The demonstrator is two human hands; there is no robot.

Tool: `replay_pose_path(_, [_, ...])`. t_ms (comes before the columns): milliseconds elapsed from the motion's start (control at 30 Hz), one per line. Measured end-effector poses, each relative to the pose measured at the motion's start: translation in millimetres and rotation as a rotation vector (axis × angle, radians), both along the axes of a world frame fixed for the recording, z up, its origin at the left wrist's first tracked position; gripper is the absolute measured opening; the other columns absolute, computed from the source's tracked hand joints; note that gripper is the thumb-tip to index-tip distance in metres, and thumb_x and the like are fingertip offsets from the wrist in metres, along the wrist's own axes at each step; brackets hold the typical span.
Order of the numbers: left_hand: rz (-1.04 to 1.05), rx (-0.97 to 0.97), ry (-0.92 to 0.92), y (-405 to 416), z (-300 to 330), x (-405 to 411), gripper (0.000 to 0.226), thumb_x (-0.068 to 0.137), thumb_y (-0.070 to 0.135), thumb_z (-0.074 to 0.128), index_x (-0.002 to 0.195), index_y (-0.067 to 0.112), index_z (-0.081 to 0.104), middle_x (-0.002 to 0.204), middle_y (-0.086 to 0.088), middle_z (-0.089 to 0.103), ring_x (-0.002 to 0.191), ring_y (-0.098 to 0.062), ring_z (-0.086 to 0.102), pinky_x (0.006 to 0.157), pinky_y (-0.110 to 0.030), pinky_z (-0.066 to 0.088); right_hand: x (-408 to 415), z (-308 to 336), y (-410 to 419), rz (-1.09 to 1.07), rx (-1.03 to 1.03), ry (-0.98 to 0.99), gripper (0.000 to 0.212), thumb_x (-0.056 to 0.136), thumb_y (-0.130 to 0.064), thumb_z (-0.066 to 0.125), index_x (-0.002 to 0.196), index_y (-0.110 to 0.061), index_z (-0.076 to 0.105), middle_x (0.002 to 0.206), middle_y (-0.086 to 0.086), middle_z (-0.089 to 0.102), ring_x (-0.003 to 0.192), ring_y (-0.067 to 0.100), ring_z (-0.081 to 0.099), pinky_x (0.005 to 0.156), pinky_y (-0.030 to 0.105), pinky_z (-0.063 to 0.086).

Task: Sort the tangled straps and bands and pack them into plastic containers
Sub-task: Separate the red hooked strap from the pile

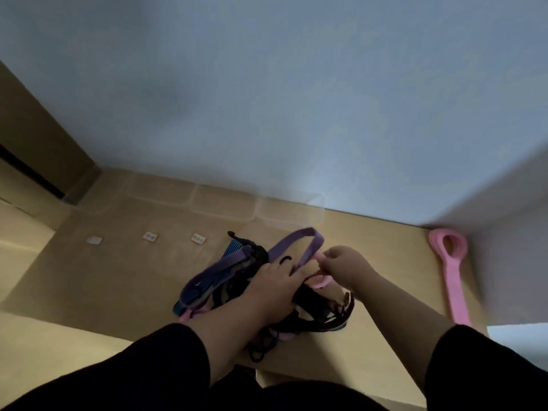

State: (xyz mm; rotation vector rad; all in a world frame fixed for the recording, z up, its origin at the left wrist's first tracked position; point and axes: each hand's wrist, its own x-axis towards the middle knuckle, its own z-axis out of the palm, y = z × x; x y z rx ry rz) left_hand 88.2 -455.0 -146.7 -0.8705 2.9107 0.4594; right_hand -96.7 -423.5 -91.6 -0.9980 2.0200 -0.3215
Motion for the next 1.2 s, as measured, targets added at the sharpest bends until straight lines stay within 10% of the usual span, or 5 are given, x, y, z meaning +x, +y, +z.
replay_pose_path(233, [0.069,0.108,0.394,-17.9,13.8,19.6,0.029,0.078,0.035,0.054,0.095,0.015,0.065,0.103,-0.009,0.061,0.087,-0.028,0.061,0.072,-0.033,0.057,-3.9,59.6,16.2,-0.277,-0.344,0.033,0.016,0.103,-0.026,0.052,0.095,-0.019,0.064,0.081,0.003,0.067,0.070,0.016,0.064,0.065,0.033,0.052])
replay_pose_path(433, [0.094,0.191,0.381,-27.1,29.5,16.1,0.020,0.087,0.020,0.066,0.104,0.010,0.064,0.119,-0.003,0.052,0.106,-0.020,0.054,0.093,-0.030,0.045,1.0,112.5,23.0,-0.546,-0.650,0.101,0.019,0.105,-0.031,0.042,0.097,-0.029,0.059,0.077,0.000,0.059,0.064,0.015,0.052,0.060,0.037,0.048])
replay_pose_path(533, [0.118,0.235,0.382,-30.5,31.7,13.3,0.016,0.087,0.024,0.066,0.098,0.013,0.061,0.115,0.004,0.048,0.098,-0.015,0.053,0.088,-0.026,0.044,-4.4,134.1,25.3,-0.611,-0.792,0.148,0.019,0.105,-0.034,0.042,0.096,-0.029,0.058,0.076,0.001,0.059,0.066,0.020,0.054,0.061,0.014,0.047])
replay_pose_path(733, [0.138,0.292,0.381,-37.8,30.6,13.9,0.008,0.090,0.023,0.063,0.089,0.019,0.056,0.106,0.010,0.046,0.090,-0.009,0.052,0.088,-0.028,0.047,-20.6,192.2,26.0,-0.744,-1.103,0.079,0.022,0.102,-0.029,0.046,0.085,-0.033,0.058,0.062,-0.009,0.048,0.054,0.013,0.043,0.055,0.034,0.043])
replay_pose_path(1200, [0.165,0.204,0.145,-69.0,15.7,19.4,0.020,0.086,0.027,0.052,0.100,0.015,0.058,0.121,-0.003,0.051,0.108,-0.024,0.056,0.088,-0.032,0.046,3.2,292.6,30.0,-0.594,-1.449,-0.062,0.028,0.101,-0.018,0.043,0.079,-0.028,0.059,0.057,-0.004,0.041,0.050,0.014,0.035,0.046,0.024,0.035])
